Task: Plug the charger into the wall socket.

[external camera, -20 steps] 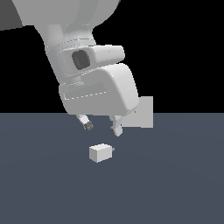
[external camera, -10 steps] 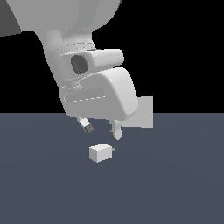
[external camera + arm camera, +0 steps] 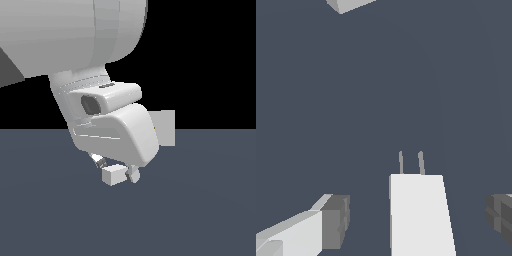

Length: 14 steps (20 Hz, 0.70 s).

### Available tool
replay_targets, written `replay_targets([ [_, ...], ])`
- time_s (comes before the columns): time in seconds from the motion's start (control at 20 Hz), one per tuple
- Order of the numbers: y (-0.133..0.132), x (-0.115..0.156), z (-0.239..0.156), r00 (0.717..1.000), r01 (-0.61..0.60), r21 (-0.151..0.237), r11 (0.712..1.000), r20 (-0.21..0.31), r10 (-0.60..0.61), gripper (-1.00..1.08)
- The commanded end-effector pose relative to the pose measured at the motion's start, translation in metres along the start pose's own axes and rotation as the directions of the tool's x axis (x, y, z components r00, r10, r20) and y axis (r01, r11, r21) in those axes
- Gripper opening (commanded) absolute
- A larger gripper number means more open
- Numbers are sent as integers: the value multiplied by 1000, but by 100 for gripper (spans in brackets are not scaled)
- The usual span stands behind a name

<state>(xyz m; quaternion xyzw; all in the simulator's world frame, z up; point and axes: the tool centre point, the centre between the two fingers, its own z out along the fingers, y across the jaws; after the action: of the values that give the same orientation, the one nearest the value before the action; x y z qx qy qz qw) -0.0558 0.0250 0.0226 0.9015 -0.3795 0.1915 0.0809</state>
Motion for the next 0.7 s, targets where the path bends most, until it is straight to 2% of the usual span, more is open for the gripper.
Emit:
replay_targets([
  [0.0,0,-3,7,1000,-1,1,1000,0,1,100],
  [0.2,0,-4,10,1000,-1,1,1000,0,1,100],
  [0.25,0,-4,10,1000,-1,1,1000,0,1,-100],
  [0.65,0,-4,10,1000,-1,1,1000,0,1,-100],
])
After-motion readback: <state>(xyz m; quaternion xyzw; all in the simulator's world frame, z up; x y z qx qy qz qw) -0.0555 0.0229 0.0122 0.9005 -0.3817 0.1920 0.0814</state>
